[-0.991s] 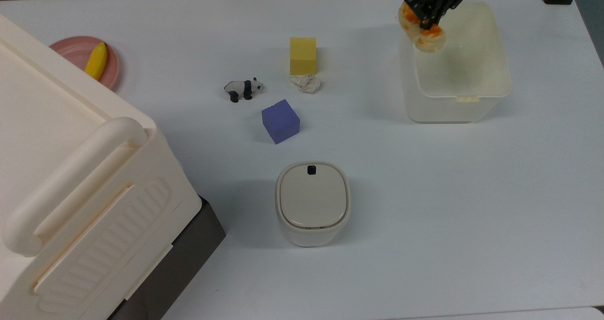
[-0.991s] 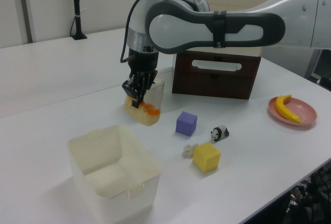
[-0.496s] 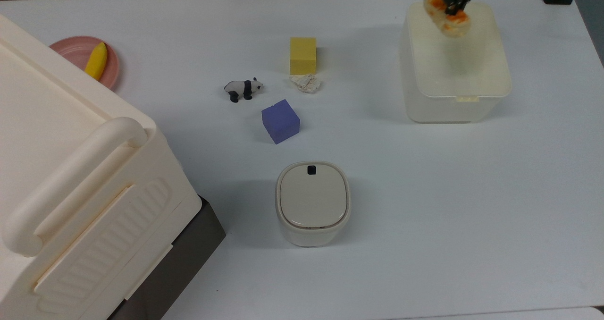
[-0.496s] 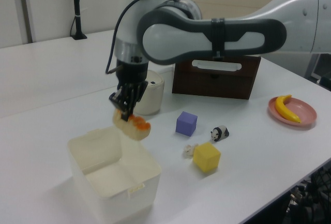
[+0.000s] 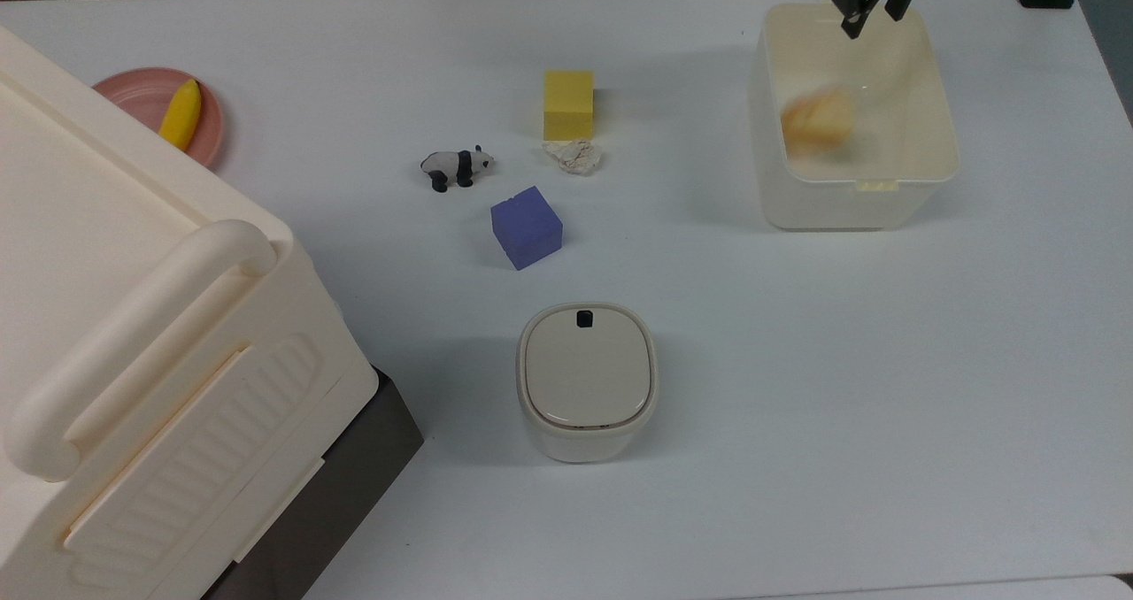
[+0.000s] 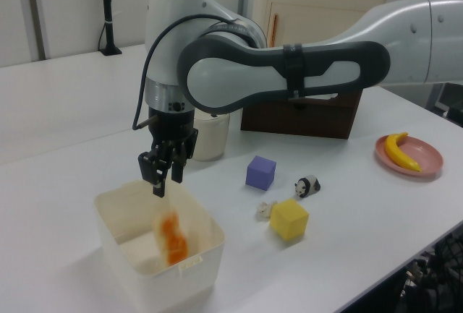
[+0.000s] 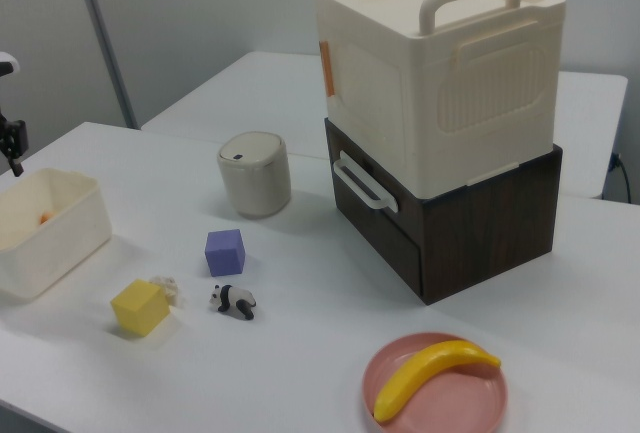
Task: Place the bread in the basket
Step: 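Lower the bread roll into the basket and open the gripper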
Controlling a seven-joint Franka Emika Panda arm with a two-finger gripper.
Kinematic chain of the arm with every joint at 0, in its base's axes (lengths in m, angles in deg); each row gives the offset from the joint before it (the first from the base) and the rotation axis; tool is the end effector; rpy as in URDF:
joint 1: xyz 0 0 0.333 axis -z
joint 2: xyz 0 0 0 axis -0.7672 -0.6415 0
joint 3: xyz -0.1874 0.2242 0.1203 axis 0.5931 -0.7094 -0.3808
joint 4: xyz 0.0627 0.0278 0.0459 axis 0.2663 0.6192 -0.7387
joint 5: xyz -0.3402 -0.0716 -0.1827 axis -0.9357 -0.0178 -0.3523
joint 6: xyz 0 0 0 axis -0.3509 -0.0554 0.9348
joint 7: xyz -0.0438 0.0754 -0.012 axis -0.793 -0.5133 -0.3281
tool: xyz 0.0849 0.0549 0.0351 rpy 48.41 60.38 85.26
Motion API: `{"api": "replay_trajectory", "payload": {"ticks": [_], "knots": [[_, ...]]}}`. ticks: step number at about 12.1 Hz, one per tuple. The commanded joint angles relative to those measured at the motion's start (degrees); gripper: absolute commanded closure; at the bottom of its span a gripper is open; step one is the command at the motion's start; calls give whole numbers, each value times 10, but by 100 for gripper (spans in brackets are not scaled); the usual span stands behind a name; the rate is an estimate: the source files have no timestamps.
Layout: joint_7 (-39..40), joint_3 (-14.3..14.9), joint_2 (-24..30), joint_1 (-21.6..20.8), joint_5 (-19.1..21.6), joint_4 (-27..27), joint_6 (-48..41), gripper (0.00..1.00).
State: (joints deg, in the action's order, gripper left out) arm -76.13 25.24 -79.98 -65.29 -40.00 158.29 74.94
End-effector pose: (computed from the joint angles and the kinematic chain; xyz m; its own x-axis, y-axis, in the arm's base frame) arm 0.4779 0.4031 0.5131 0.8980 0.4395 0.0211 0.4399 -0.8977 -0.0240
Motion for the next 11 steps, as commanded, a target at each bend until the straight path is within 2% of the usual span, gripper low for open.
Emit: {"api": "replay_trajectory", "payload": {"ticks": [1, 5, 8, 11], "knots": [[0, 4, -1, -1, -1, 2, 15, 0], [-4, 8, 7, 12, -3, 1, 11, 0], [1, 30, 57, 79, -3, -1, -8, 0], [21, 73, 122, 134, -6, -4, -57, 0]]}}
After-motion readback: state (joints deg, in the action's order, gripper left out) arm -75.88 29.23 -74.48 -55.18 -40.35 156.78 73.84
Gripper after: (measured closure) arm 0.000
